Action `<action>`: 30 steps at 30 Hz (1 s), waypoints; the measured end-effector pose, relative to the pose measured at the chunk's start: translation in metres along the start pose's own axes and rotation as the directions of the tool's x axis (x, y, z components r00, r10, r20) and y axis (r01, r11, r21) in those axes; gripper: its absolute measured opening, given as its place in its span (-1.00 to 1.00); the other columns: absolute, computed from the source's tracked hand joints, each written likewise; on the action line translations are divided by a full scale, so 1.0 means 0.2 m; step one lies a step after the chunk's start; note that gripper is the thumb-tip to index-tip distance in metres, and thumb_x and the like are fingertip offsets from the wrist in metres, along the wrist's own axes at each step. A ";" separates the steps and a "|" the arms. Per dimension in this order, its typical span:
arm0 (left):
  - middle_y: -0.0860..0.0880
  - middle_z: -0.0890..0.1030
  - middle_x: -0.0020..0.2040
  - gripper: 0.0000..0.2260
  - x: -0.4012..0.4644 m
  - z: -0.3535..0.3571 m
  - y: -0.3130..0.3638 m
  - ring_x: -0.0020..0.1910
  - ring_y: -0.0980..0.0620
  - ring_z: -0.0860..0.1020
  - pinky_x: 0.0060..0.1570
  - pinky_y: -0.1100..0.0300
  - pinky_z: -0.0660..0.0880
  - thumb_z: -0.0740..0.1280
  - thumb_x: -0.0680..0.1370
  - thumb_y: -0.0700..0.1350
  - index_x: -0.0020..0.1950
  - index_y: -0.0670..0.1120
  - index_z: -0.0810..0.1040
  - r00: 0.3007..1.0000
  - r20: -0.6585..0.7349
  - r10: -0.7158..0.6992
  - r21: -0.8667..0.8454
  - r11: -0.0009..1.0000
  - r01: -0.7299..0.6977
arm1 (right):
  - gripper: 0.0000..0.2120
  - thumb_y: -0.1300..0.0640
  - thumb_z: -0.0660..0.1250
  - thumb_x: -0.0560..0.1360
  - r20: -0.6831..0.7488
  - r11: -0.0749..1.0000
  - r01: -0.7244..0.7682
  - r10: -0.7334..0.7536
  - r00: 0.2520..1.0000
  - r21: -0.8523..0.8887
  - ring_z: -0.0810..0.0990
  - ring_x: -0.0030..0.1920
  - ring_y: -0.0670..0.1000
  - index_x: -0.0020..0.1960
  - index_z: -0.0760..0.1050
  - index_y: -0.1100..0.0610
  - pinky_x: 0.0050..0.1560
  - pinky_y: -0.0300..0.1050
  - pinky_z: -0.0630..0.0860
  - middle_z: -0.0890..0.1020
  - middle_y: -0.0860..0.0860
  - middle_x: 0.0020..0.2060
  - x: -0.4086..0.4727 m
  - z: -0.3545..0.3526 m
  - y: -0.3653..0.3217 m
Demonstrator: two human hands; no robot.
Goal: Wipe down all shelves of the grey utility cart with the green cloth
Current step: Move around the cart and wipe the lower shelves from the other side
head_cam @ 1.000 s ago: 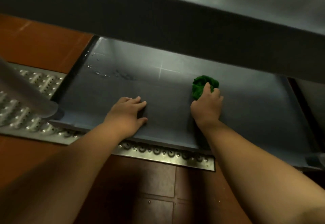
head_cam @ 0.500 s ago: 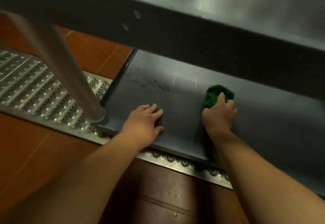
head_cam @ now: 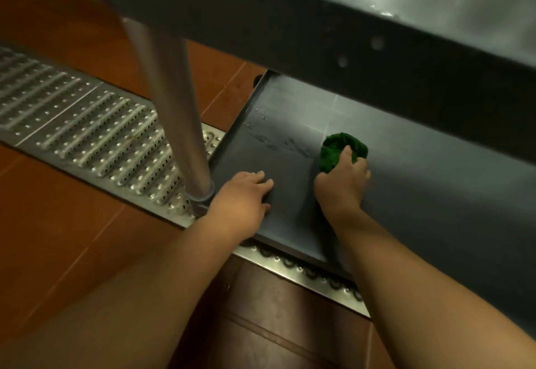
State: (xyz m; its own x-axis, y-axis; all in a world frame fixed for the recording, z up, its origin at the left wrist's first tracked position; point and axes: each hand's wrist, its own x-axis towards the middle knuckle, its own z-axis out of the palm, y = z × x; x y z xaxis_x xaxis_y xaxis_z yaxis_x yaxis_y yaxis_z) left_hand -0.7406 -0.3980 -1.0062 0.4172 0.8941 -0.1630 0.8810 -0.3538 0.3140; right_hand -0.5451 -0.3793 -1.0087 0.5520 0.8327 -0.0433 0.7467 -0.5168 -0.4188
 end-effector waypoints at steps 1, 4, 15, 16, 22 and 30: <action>0.04 0.19 0.56 -0.48 0.00 0.00 -0.02 0.51 0.00 0.12 0.45 0.09 0.21 0.25 0.59 0.07 0.53 0.07 0.22 1.000 -0.012 0.015 -0.007 1.000 -0.015 | -0.22 0.07 0.33 0.48 0.007 1.000 0.019 -0.019 1.000 -0.002 0.24 0.39 0.27 0.60 0.05 0.09 0.45 0.16 0.26 0.20 0.23 0.45 -0.01 0.01 -0.03; 0.02 0.22 0.55 -0.49 0.00 0.01 -0.04 0.50 -0.01 0.15 0.44 0.08 0.23 0.25 0.59 0.08 0.52 0.06 0.25 0.998 -0.039 0.046 -0.016 0.999 -0.047 | -0.21 0.07 0.34 0.46 0.021 0.999 0.048 -0.049 0.999 0.012 0.23 0.41 0.24 0.60 0.05 0.08 0.47 0.13 0.24 0.21 0.21 0.44 -0.01 0.05 -0.13; -0.04 0.21 0.55 -0.51 -0.05 0.06 -0.05 0.49 -0.04 0.15 0.44 0.12 0.18 0.23 0.59 0.04 0.52 0.01 0.27 0.987 -0.112 0.118 -0.049 0.991 -0.124 | -0.22 0.18 0.34 0.43 0.201 0.939 0.312 -0.336 0.920 0.142 0.24 0.47 0.14 0.58 0.14 -0.02 0.50 0.08 0.23 0.23 0.08 0.48 0.02 0.13 -0.42; -0.05 0.23 0.54 -0.51 -0.05 0.07 -0.05 0.49 -0.04 0.17 0.43 0.12 0.19 0.24 0.59 0.03 0.51 0.01 0.29 0.985 -0.122 0.120 -0.051 0.991 -0.127 | -0.23 0.18 0.34 0.44 0.222 0.932 0.334 -0.359 0.907 0.141 0.26 0.45 0.13 0.58 0.14 -0.03 0.49 0.07 0.25 0.23 0.07 0.47 0.04 0.13 -0.45; -0.02 0.35 0.49 -0.52 -0.06 0.08 -0.06 0.45 -0.02 0.24 0.42 0.16 0.20 0.29 0.54 0.02 0.47 0.00 0.38 0.972 -0.208 0.107 -0.117 0.984 -0.133 | -0.25 0.11 0.32 0.49 0.239 0.926 0.376 -0.370 0.898 0.022 0.10 0.50 0.21 0.59 0.07 0.00 0.52 0.08 0.07 0.12 0.14 0.53 0.12 0.16 -0.58; -0.01 0.42 0.42 -0.59 -0.09 0.12 -0.02 0.41 0.01 0.32 0.41 0.18 0.21 0.25 0.53 -0.05 0.39 -0.05 0.44 0.945 -0.323 0.044 -0.138 0.986 -0.093 | -0.40 0.17 0.32 0.49 0.314 0.913 0.386 -0.409 0.857 0.135 0.36 0.43 0.12 0.51 0.30 0.02 0.42 -0.03 0.30 0.36 0.08 0.46 0.24 0.16 -0.65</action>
State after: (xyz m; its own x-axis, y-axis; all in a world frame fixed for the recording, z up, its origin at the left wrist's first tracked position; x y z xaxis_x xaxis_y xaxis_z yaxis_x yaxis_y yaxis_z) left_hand -0.7458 -0.4187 -1.0273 0.3614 0.9183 0.1619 0.7992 -0.3945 0.4535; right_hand -0.6286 -0.2655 -0.9856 0.0509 0.9872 -0.1510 0.8444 -0.1233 -0.5213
